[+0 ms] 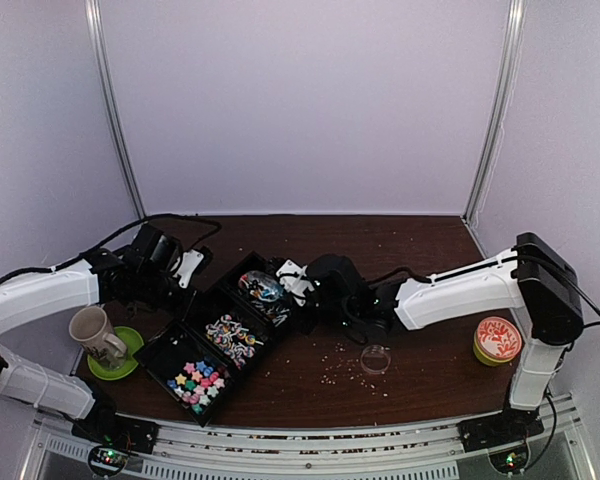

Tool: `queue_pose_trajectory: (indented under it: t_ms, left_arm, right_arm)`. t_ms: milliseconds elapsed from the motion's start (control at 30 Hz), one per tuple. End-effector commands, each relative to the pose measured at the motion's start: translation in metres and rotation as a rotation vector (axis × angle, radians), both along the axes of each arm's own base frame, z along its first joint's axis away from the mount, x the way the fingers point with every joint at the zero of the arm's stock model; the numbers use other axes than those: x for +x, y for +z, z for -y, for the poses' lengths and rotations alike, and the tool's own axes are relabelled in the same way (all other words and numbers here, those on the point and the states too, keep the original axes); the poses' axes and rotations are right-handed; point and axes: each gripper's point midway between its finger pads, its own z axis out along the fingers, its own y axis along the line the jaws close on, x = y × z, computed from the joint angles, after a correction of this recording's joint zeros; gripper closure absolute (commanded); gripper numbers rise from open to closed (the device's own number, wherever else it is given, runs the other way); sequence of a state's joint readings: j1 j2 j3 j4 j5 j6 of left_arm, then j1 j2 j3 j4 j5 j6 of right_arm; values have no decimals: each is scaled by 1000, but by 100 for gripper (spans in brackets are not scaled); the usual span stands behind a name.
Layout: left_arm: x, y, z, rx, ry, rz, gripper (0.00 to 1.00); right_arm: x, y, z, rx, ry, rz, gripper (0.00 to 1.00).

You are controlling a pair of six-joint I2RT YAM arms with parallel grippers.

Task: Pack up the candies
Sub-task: Scoop the fake candies from the storage box.

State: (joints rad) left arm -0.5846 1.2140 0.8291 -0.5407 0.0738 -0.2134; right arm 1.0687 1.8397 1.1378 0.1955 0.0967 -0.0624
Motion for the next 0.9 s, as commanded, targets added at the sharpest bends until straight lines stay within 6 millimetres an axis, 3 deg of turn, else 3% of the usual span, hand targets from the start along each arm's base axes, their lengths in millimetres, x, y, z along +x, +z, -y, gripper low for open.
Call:
queue_pose_trajectory:
  t_ms: [0, 433, 700, 867]
  left_arm:
    - [28, 57, 26, -165, -23, 154, 100]
    - [30, 57, 21, -157, 0, 154, 100]
    - [31, 57, 18, -155, 9, 154, 100]
    - [31, 57, 14, -138, 26, 156, 100]
  right_arm:
    - [10, 45, 4, 105, -40, 94, 100]
    - [9, 74, 30, 202, -85, 153, 100]
    - [9, 88, 34, 250, -100, 178, 100]
    - [9, 93, 44, 205, -118, 179, 100]
